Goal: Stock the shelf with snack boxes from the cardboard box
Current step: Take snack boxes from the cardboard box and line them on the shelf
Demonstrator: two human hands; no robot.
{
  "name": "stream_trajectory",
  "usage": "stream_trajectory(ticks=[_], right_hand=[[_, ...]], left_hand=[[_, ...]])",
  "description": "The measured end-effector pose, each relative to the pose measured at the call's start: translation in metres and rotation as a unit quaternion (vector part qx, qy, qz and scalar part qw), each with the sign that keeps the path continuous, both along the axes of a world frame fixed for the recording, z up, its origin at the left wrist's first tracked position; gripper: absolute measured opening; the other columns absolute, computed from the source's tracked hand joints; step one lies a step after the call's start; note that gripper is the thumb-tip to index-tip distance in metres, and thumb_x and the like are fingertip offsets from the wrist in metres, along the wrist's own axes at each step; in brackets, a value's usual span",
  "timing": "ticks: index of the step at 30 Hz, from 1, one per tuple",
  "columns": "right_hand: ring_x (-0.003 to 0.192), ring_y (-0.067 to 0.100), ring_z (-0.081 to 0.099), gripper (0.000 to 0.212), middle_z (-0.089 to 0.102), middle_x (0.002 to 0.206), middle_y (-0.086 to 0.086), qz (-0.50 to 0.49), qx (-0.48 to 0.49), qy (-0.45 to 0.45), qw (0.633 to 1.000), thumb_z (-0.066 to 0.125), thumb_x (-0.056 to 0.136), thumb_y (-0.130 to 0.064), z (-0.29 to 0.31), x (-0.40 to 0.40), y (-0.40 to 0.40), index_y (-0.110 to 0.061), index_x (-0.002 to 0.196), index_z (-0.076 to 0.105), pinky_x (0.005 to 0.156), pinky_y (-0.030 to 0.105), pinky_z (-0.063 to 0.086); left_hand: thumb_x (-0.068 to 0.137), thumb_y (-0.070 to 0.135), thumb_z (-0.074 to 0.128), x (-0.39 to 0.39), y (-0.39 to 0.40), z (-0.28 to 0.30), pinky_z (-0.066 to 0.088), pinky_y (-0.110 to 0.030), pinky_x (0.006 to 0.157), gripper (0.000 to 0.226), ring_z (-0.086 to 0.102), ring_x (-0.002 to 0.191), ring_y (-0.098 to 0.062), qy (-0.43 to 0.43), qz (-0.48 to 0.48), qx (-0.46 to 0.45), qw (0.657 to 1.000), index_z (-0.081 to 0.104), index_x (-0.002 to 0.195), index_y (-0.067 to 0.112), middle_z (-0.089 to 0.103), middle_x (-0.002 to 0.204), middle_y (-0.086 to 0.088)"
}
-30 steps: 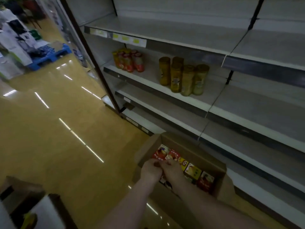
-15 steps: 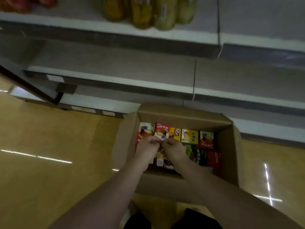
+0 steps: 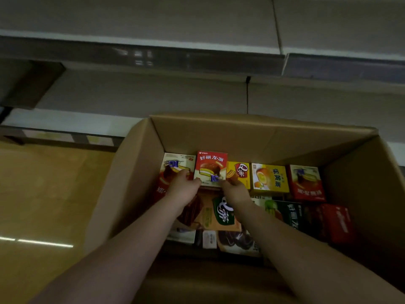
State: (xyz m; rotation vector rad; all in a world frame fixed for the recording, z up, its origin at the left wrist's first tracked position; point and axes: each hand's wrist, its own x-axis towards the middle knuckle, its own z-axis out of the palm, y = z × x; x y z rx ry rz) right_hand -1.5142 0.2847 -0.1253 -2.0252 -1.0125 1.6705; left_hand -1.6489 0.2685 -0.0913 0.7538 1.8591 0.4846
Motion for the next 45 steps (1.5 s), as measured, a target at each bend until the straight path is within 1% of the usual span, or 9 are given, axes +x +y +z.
stream_trajectory(ticks=[4, 8, 11, 17, 23, 30, 34, 41, 45], right_hand=[[0.109, 0.032, 0.058, 0.048, 0.061, 0.122, 0.013, -0.014, 0.017, 0.041, 0.999, 0.055, 0.094, -0.042, -0.016, -0.008, 0.003, -0.011, 0.131, 0.051, 0.095, 0.046, 0.048], [0.104, 0.027, 0.063, 0.04, 0.064, 0.117, 0.011, -0.127, -0.068, 0.251, 0.957, 0.068, 0.088, -0.025, 0.006, 0.01, -0.005, -0.011, 0.123, 0.054, 0.082, 0.039, 0.054], [0.104, 0.026, 0.063, 0.043, 0.065, 0.113, 0.013, -0.116, -0.084, 0.311, 0.939, 0.075, 0.079, -0.017, 0.019, 0.022, -0.008, -0.006, 0.114, 0.053, 0.082, 0.036, 0.054], [0.102, 0.021, 0.063, 0.043, 0.072, 0.105, 0.008, -0.112, -0.095, 0.311, 0.939, 0.046, 0.096, -0.049, 0.024, -0.014, -0.004, -0.013, 0.102, 0.067, 0.084, 0.035, 0.045], [0.076, 0.018, 0.061, 0.02, 0.064, 0.088, 0.007, -0.07, -0.131, 0.222, 0.964, 0.042, 0.101, -0.011, -0.004, -0.052, -0.014, -0.007, 0.107, 0.061, 0.057, 0.026, 0.048], [0.096, 0.028, 0.067, 0.03, 0.069, 0.107, 0.01, -0.075, -0.098, 0.176, 0.977, 0.054, 0.097, -0.034, -0.033, -0.074, -0.009, -0.016, 0.121, 0.058, 0.078, 0.041, 0.058], [0.097, 0.032, 0.068, 0.029, 0.07, 0.109, 0.014, -0.081, -0.103, 0.198, 0.971, 0.06, 0.094, -0.03, -0.034, -0.073, -0.009, -0.013, 0.119, 0.06, 0.086, 0.049, 0.056], [0.089, 0.032, 0.067, 0.023, 0.069, 0.108, 0.018, -0.182, -0.142, 0.211, 0.95, 0.06, 0.093, -0.015, -0.001, -0.053, -0.023, -0.005, 0.114, 0.063, 0.073, 0.042, 0.056], [0.086, 0.031, 0.069, 0.019, 0.071, 0.1, 0.018, -0.27, -0.174, 0.227, 0.919, 0.057, 0.096, -0.017, 0.068, -0.016, -0.039, -0.005, 0.107, 0.064, 0.066, 0.041, 0.057]], left_hand=[[0.089, 0.023, 0.062, 0.015, 0.006, -0.019, 0.044, -0.03, 0.074, 0.031, 0.056, 0.095, -0.016, -0.044, 0.012, 0.027, 0.999, 0.054, 0.119, 0.025, 0.061, 0.108, 0.003], [0.088, 0.027, 0.065, 0.018, 0.008, 0.002, 0.051, -0.035, 0.074, 0.03, 0.059, 0.089, -0.018, -0.092, 0.081, 0.042, 0.992, 0.049, 0.114, 0.025, 0.061, 0.106, -0.003], [0.088, 0.035, 0.068, 0.005, 0.008, 0.027, 0.044, -0.027, 0.059, 0.034, 0.06, 0.076, -0.013, -0.106, 0.111, 0.041, 0.987, 0.049, 0.113, 0.023, 0.064, 0.098, -0.002], [0.081, 0.036, 0.075, -0.042, 0.002, 0.048, 0.049, -0.031, 0.064, 0.056, 0.065, 0.078, -0.021, -0.091, 0.178, 0.062, 0.978, 0.046, 0.125, 0.016, 0.067, 0.096, -0.007], [0.079, 0.036, 0.077, -0.036, -0.016, 0.032, 0.052, -0.042, 0.092, 0.072, 0.062, 0.109, -0.023, 0.064, 0.082, 0.106, 0.989, 0.04, 0.139, 0.021, 0.06, 0.127, -0.005], [0.08, 0.035, 0.076, -0.041, -0.018, 0.029, 0.046, -0.041, 0.103, 0.077, 0.053, 0.125, -0.022, 0.117, 0.019, 0.131, 0.984, 0.035, 0.144, 0.019, 0.052, 0.138, -0.003], [0.081, 0.037, 0.074, -0.037, -0.016, 0.024, 0.045, -0.041, 0.104, 0.081, 0.05, 0.127, -0.022, 0.126, 0.016, 0.125, 0.984, 0.03, 0.147, 0.022, 0.047, 0.141, -0.002], [0.078, 0.031, 0.076, -0.038, -0.018, 0.048, 0.05, -0.043, 0.096, 0.057, 0.063, 0.107, -0.018, 0.01, 0.133, 0.126, 0.983, 0.055, 0.13, 0.029, 0.066, 0.119, 0.002], [0.076, 0.04, 0.077, -0.029, -0.039, 0.101, 0.056, -0.032, 0.07, 0.056, 0.071, 0.089, -0.014, -0.089, 0.236, 0.12, 0.96, 0.055, 0.129, 0.038, 0.07, 0.11, 0.005]])
